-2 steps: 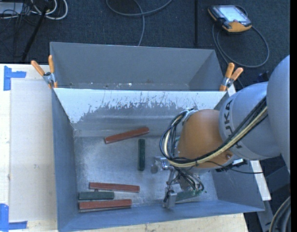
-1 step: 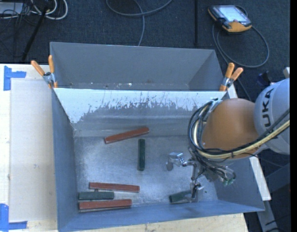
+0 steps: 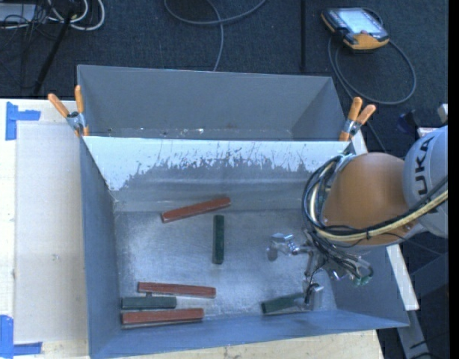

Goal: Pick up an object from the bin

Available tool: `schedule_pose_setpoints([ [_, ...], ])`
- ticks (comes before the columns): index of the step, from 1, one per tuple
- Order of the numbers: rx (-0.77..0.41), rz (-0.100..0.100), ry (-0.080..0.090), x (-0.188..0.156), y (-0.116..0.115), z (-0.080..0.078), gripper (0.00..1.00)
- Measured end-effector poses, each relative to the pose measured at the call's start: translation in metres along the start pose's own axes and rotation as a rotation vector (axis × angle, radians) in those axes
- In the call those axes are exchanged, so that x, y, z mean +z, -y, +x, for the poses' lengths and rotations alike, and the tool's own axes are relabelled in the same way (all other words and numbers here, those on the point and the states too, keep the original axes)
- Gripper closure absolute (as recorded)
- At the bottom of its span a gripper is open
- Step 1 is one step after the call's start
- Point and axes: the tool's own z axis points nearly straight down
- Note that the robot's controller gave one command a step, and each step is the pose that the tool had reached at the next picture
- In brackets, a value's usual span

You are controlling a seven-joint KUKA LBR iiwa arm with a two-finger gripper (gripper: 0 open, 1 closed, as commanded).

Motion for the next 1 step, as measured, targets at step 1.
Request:
schedule_pose_setpoints([
  [1,-0.152,-0.007,-0.007,0.0319,-0.0167,0.0010,0.00],
])
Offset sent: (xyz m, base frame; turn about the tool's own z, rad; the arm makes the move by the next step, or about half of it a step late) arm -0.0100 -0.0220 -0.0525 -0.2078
